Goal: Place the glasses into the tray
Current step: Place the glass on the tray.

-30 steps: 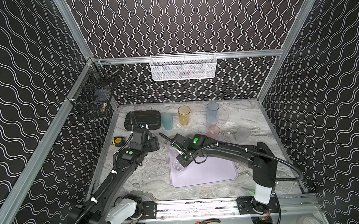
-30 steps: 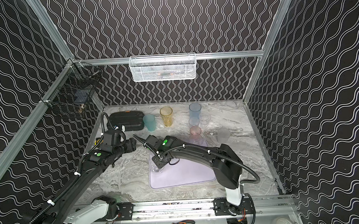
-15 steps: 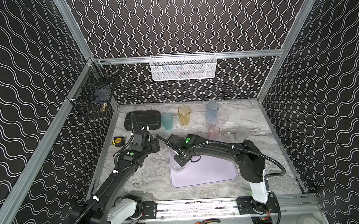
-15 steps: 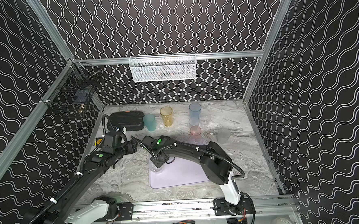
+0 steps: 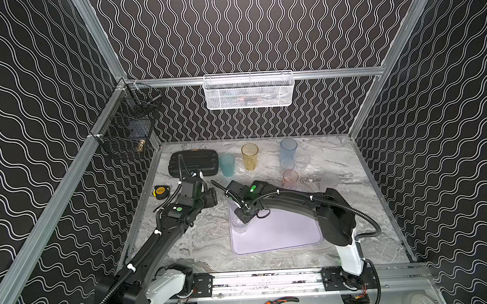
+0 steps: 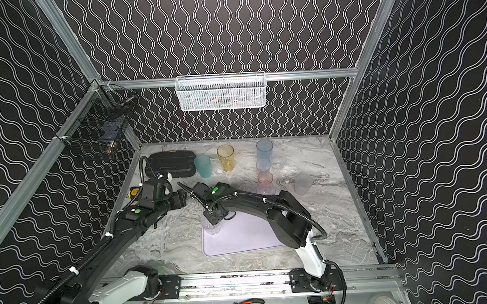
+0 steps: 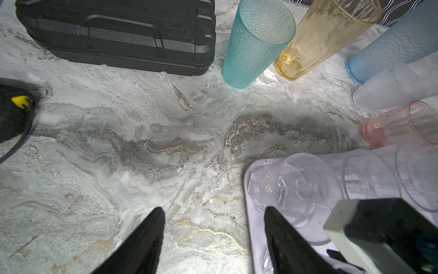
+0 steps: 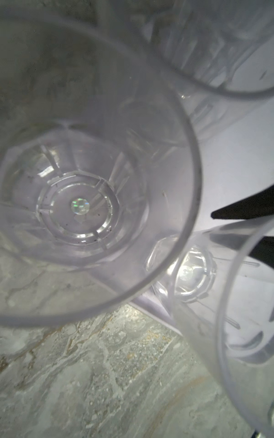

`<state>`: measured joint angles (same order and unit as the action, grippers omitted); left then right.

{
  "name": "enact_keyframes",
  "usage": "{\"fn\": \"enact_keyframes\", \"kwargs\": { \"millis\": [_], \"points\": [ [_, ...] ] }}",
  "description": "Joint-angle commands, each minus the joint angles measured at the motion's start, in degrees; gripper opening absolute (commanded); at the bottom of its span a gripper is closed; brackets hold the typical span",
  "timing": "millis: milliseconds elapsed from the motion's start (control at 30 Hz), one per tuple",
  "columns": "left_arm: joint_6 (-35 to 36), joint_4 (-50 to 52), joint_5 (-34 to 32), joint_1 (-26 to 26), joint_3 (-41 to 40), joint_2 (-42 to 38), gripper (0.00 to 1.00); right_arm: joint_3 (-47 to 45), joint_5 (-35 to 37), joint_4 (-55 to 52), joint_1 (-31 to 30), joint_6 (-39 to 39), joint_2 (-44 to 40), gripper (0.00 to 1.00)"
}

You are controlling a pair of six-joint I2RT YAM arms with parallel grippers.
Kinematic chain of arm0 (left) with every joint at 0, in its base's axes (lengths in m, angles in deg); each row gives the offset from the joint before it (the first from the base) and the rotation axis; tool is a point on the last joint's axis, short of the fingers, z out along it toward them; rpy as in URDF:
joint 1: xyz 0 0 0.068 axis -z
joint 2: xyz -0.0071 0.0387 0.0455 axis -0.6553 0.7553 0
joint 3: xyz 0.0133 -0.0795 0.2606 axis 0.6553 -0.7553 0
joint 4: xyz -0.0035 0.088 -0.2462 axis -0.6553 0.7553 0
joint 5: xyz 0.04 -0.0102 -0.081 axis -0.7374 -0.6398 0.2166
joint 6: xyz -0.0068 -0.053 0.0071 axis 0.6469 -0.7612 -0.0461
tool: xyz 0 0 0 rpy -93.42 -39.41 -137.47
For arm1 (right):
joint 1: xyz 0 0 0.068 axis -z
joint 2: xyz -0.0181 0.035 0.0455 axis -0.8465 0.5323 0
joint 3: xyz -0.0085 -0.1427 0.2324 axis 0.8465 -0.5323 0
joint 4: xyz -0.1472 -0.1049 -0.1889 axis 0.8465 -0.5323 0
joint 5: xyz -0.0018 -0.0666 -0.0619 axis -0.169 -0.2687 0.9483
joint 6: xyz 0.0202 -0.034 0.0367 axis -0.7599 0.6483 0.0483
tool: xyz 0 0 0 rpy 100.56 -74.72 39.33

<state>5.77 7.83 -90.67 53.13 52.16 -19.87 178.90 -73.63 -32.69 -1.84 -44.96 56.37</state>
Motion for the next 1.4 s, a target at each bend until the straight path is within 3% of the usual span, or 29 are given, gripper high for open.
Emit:
{"fn": "enact_keyframes", "kwargs": {
  "millis": [0,200,367,533,700,833,1100,1367],
  "points": [
    [-0.02,-1.29,0.26,-0.14,-0.01,0.28,0.7,0.18,-0.21,0.06,0.0,-0.86,-0.63,0.21],
    [0.07,-1.43,0.32,-0.14,0.59,0.73,0.71,0.61,-1.2,0.04,0.36,-1.29,-1.84,0.27],
    [0.39,-1.11,0.14,-0.19,1.94,1.16,0.71,0.74,-4.98,-0.25,3.0,-1.45,-7.67,0.37],
    [1.88,-0.53,-1.11,-0.14,5.32,1.67,0.7,-1.65,-12.56,2.52,10.46,-0.44,-14.68,0.4],
    [6.14,-2.22,-3.67,0.52,8.31,2.17,0.7,-2.8,-11.27,4.09,21.19,1.14,-18.6,0.4],
    [7.43,-5.4,-4.89,4.3,9.89,3.28,0.7,-6.45,-6.56,8.99,30.39,-0.07,-20.81,0.4],
    [16.55,-18.41,-11.92,19.33,9.21,8.07,0.72,-14.1,-1.2,20.18,43.39,-7.12,-21.27,0.49],
    [19.57,-24.93,-6.32,24.36,6.98,12.54,0.74,-13.73,-2.74,24.37,51.29,-10.21,-15.96,0.5]
  ]
}}
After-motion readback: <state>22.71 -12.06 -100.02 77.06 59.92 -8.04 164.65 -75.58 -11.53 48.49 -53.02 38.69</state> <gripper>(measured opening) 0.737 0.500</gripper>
